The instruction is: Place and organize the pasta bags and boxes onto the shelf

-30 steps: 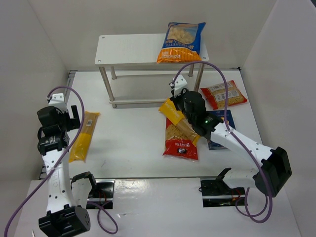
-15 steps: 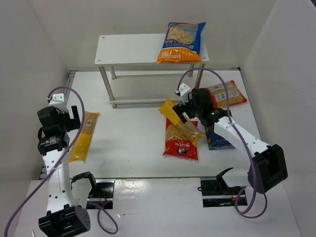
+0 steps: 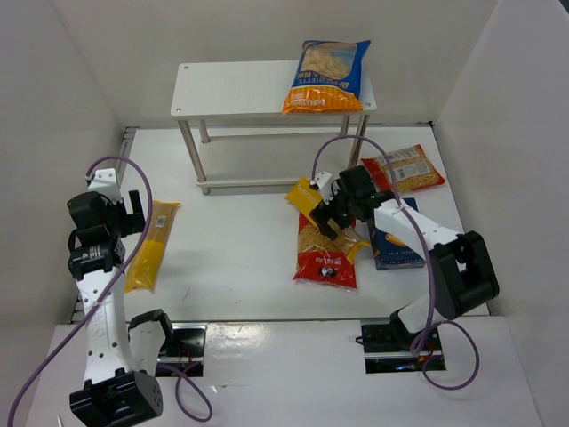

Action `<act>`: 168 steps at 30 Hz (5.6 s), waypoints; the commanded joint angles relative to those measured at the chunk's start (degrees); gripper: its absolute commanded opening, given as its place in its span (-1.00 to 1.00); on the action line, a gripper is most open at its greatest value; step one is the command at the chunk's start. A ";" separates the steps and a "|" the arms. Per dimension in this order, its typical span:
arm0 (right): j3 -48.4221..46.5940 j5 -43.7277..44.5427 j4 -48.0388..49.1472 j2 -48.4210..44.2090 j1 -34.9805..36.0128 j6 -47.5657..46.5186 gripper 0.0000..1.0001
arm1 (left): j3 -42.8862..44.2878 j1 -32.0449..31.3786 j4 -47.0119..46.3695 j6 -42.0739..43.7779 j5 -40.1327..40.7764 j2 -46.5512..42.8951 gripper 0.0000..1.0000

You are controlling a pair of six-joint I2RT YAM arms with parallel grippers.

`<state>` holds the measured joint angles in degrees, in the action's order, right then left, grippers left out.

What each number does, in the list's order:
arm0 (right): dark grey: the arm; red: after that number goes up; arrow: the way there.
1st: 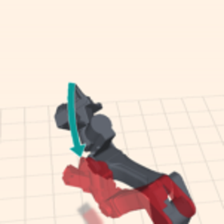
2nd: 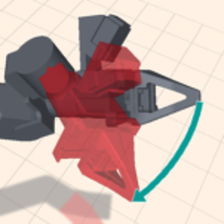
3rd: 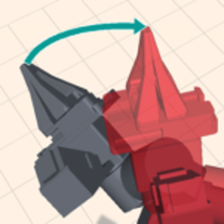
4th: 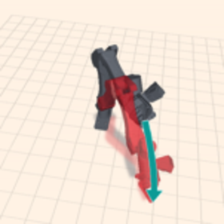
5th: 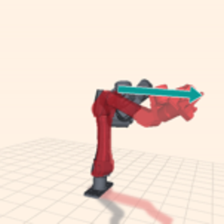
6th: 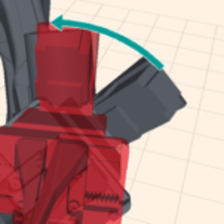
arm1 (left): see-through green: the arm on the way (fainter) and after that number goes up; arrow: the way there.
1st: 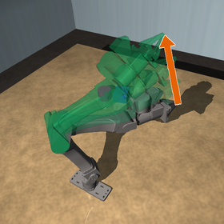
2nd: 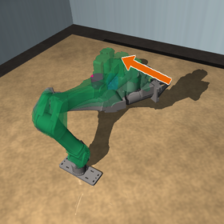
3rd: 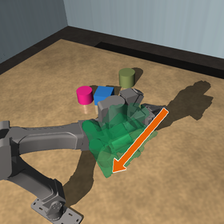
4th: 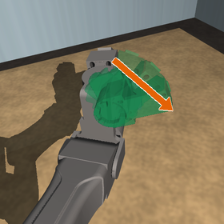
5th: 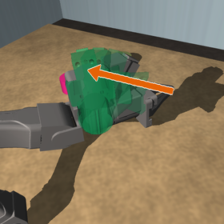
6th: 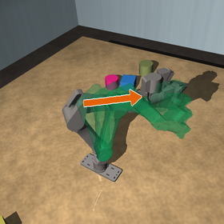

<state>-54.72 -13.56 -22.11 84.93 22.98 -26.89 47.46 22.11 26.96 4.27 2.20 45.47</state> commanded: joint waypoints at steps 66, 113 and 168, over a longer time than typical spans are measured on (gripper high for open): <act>-4.00 25.15 34.31 -2.14 11.55 19.78 -1.00 | -0.18 0.30 -1.82 -0.32 -0.53 -0.82 1.00; -15.68 51.88 48.48 17.37 12.26 1.14 -1.00 | -0.18 0.30 -1.82 -0.32 -1.05 -1.35 1.00; -17.43 58.03 69.66 28.01 8.92 -15.20 -0.72 | -0.18 0.30 -1.82 0.21 -2.11 -1.88 1.00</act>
<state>-66.39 42.61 36.67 114.78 32.21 -41.93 47.46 22.11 26.94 4.32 1.15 44.71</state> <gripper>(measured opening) 0.451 1.000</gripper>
